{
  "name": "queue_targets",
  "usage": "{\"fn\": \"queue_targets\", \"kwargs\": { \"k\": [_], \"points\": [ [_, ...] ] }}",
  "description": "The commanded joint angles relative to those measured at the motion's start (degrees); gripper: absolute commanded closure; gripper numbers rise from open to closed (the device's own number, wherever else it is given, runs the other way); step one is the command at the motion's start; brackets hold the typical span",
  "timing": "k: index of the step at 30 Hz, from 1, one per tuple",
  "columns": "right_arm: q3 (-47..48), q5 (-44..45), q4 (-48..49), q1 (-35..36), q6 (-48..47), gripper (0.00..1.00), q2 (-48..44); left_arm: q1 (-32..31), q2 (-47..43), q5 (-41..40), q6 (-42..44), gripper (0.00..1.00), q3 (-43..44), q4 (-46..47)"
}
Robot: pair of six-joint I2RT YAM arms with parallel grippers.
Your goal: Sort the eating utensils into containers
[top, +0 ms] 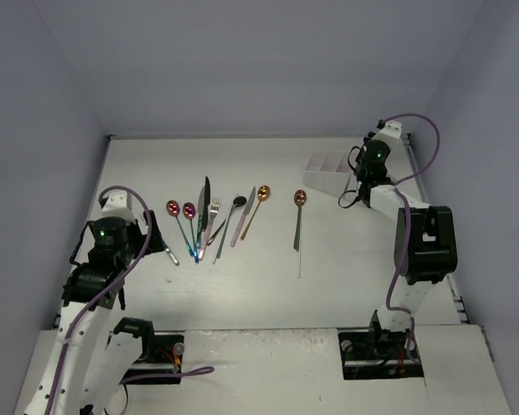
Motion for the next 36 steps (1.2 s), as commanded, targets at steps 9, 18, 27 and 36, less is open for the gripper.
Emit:
{"fn": "queue_targets", "kwargs": {
  "k": [9, 18, 27, 36],
  "points": [
    [5.4, -6.4, -20.2, 3.9, 3.8, 0.54, -21.5, -1.6, 12.6, 9.4, -1.6, 0.08, 11.0, 2.9],
    [-1.8, -11.3, -33.7, 12.0, 12.7, 0.51, -31.8, -16.8, 33.4, 3.7, -0.2, 0.11, 18.7, 1.8],
    [-14.1, -19.8, -34.1, 13.4, 16.8, 0.51, -37.7, -18.1, 48.7, 5.6, -2.4, 0.28, 21.3, 1.5],
    [-17.4, -22.2, -34.1, 13.5, 15.3, 0.50, -39.6, -18.0, 54.5, 6.0, -3.5, 0.60, 18.7, 5.7]
  ]
}}
